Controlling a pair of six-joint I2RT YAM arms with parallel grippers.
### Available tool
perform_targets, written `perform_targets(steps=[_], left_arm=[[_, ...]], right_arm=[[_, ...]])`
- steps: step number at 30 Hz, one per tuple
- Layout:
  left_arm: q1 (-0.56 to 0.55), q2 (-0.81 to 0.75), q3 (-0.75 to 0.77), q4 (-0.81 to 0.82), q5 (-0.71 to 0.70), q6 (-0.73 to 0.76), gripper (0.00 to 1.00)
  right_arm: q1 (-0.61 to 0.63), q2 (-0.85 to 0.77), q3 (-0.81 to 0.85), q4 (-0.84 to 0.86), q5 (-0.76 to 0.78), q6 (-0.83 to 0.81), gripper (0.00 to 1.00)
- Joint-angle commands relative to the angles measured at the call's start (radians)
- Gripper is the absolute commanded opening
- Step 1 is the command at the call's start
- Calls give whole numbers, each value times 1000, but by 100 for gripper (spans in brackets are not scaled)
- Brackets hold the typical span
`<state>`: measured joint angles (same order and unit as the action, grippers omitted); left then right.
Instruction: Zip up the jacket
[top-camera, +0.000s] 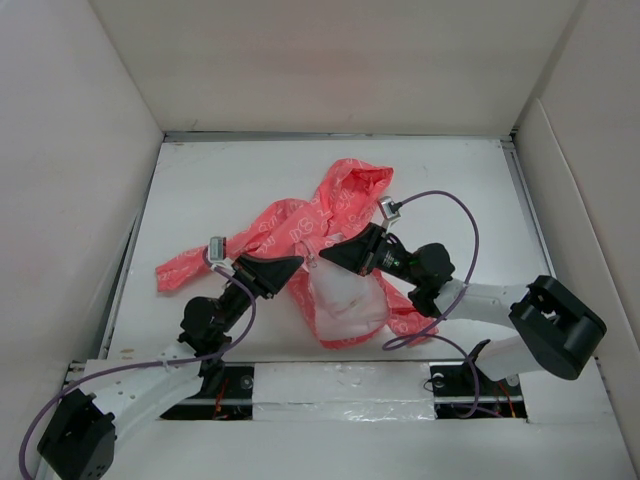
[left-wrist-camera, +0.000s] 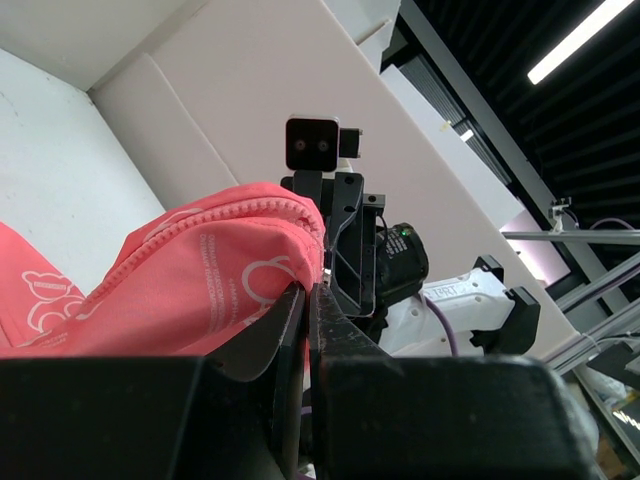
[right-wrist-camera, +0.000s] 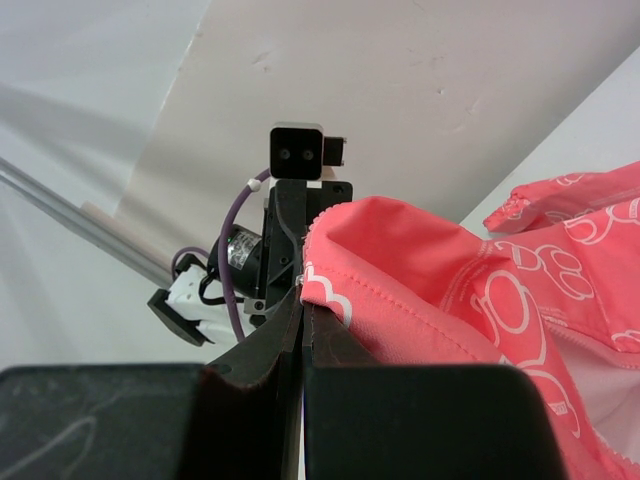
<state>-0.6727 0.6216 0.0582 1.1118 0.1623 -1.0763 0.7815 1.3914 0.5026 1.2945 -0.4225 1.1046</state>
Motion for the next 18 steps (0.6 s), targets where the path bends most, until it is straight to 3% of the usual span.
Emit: perform_targets(steps=[1,18], left_arm=[[-4,7,-12,98,16,-5,0],[-4,-20,-26,103,28,-10,0]], right_arm=[[10,-19,43,517,2,-2,0],[19,-3,50,517,13,-8,0]])
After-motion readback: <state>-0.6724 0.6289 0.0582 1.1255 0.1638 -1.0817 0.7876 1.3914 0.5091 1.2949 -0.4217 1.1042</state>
